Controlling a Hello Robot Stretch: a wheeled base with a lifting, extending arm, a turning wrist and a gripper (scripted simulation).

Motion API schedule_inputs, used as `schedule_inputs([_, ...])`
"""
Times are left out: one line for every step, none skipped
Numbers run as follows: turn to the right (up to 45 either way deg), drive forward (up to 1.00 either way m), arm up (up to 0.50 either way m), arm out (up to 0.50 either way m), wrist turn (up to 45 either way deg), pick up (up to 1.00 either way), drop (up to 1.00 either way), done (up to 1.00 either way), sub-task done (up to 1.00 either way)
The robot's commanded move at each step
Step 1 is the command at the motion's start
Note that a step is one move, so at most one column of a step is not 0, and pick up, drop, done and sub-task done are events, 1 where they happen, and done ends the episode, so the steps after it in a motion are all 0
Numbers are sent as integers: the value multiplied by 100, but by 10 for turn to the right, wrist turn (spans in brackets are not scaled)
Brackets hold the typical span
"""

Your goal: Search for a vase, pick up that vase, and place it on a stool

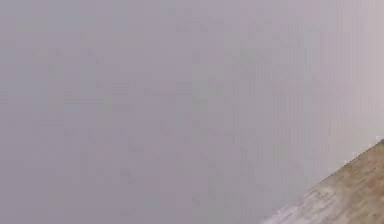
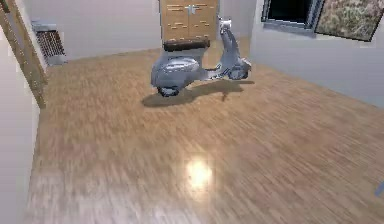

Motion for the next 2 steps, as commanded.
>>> schedule_inputs([450,0,0,0,0,0,0,0,0])
schedule_inputs([450,0,0,0,0,0,0,0,0])
